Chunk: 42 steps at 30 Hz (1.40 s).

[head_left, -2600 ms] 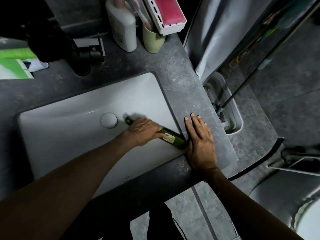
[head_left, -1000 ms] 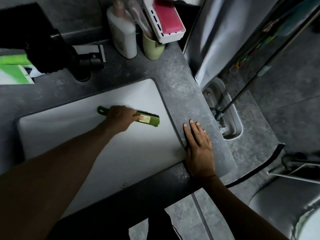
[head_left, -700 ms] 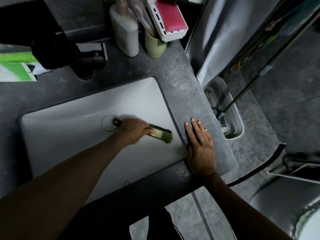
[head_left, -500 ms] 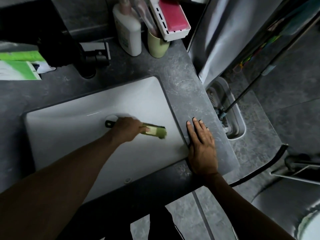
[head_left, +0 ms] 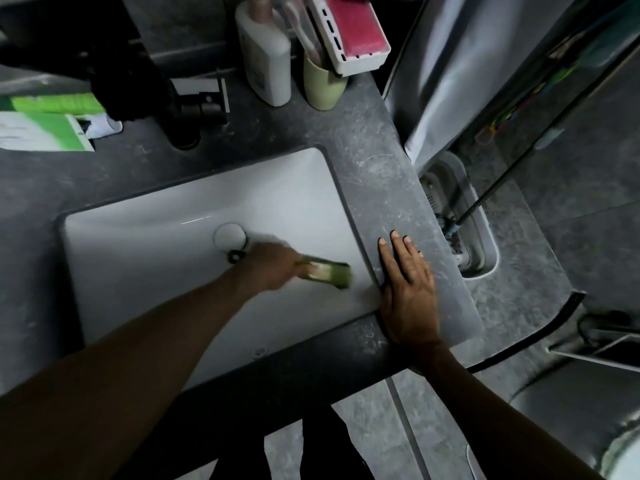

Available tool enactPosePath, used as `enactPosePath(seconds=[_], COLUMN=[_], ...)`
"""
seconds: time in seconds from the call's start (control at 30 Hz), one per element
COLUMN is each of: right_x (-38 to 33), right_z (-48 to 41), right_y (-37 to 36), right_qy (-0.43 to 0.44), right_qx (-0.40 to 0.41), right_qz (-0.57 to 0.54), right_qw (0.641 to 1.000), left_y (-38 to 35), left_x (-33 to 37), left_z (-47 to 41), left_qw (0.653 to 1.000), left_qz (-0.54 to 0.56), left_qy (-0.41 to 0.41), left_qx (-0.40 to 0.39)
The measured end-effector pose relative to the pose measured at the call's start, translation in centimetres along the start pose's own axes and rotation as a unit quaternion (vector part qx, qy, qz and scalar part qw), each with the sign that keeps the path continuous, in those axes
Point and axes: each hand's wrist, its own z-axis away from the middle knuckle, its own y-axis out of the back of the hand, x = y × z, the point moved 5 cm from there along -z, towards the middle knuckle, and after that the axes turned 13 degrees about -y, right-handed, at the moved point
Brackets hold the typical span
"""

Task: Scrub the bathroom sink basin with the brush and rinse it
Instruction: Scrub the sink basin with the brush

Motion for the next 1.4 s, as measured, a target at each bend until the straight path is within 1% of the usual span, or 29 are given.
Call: enactPosePath(seconds=[0.07,0.1,0.13,0.23,0.3,0.4,0.47,0.53,0.6,0.63,0.67,0.7,0.77,0.83,0.87,0.9,0.93,0.97,1.0,1.07,1.13,1.17,1.2,1.23,1.27,1.3,1.33,1.37,1.4], right_x=[0.0,0.0,-0.1,-0.1,-0.1,-0.3,-0.2,0.0,-0.2,-0.7,-1.4,-2.3,-5.7,-9.9,-11.6,-13.0,-14.0,-14.7,-15.1,-15.1,-15.1,-15.2,-15.4,-15.5,-15.7,-15.9,-16.0,-15.9,-16.0], right_z=[0.0,0.0,0.0,-0.1,-0.1,0.1,0.1,0.1,0.2,0.2,0.2,0.3,1.3,2.8,3.3,4.1,4.7,5.2,5.4,5.2,4.8,4.7,4.5,4.3,4.0,3.7,3.3,2.8,2.2], right_y=[0.0,-0.1,-0.2,-0.2,-0.2,0.0,0.1,-0.1,0.0,0.1,0.2,0.3,0.5,0.2,-0.3,-1.2,-2.0,-2.6,-2.9,-3.1,-3.3,-3.4,-3.5,-3.7,-3.9,-4.1,-4.2,-4.2,-4.0], right_qy=[0.0,0.002,0.003,0.004,0.003,0.004,0.006,-0.001,-0.025,-0.039,-0.057,-0.068,-0.048,-0.018,-0.023,-0.037,-0.05,-0.056,-0.061,-0.083,-0.099,-0.1,-0.098,-0.095,-0.089,-0.081,-0.072,-0.066,-0.06], right_qx=[0.0,-0.001,-0.002,0.003,0.005,0.008,0.004,-0.002,-0.002,-0.002,-0.01,-0.022,-0.052,-0.118,-0.17,-0.229,-0.28,-0.313,-0.328,-0.344,-0.352,-0.354,-0.351,-0.348,-0.346,-0.342,-0.331,-0.315,-0.287], right_qz=[-0.002,-0.002,-0.001,0.006,0.007,-0.004,-0.013,-0.008,-0.002,-0.001,-0.004,-0.013,-0.038,-0.038,-0.031,-0.019,-0.002,0.017,0.033,0.051,0.071,0.091,0.111,0.129,0.144,0.156,0.17,0.188,0.212], right_qw=[1.0,1.0,1.0,1.0,1.0,1.0,1.0,1.0,1.0,0.999,0.998,0.997,0.997,0.992,0.985,0.972,0.959,0.948,0.942,0.934,0.928,0.925,0.925,0.924,0.923,0.923,0.925,0.928,0.932], left_y=[-1.1,-1.3,-1.4,-1.1,-1.1,-3.2,-5.0,-5.7,-5.5,-5.2,-5.1,-4.8,-4.1,-3.1,-2.8,-2.7,-2.8,-3.2,-3.7,-4.4,-5.1,-5.2,-5.3,-5.2,-5.3,-5.2,-5.2,-5.1,-5.1], left_x=[2.7,2.2,0.5,-5.9,-6.6,-3.8,-0.7,2.5,3.9,3.8,3.4,3.2,3.2,4.3,4.7,5.0,5.1,5.1,5.0,5.3,5.6,5.8,5.8,5.8,5.6,5.0,4.3,3.7,3.2], left_z=[-0.1,0.3,1.0,3.4,4.1,4.1,4.2,4.7,5.4,6.0,6.5,6.8,7.7,8.3,8.2,8.5,8.5,8.8,8.9,9.2,9.5,9.6,9.7,9.8,9.9,10.1,10.4,10.9,11.8], left_qw=[0.999,0.999,1.0,0.989,0.981,0.98,0.976,0.963,0.948,0.936,0.916,0.885,0.808,0.721,0.7,0.694,0.701,0.706,0.694,0.645,0.622,0.618,0.617,0.625,0.646,0.693,0.757,0.823,0.874], left_qz=[0.015,0.016,0.009,-0.056,-0.08,0.039,0.125,0.217,0.268,0.298,0.35,0.417,0.548,0.654,0.675,0.679,0.669,0.661,0.672,0.719,0.739,0.739,0.739,0.732,0.714,0.671,0.6,0.506,0.401], left_qy=[-0.032,-0.023,0.005,0.135,0.176,0.196,0.177,0.163,0.173,0.185,0.198,0.206,0.215,0.224,0.227,0.232,0.239,0.246,0.252,0.253,0.255,0.261,0.265,0.265,0.262,0.255,0.244,0.237,0.24], left_qx=[0.001,0.015,0.017,-0.029,-0.033,-0.01,-0.001,-0.005,-0.001,0.004,0.004,0.003,0.02,0.046,0.052,0.057,0.062,0.063,0.059,0.059,0.053,0.058,0.062,0.062,0.062,0.067,0.082,0.106,0.135])
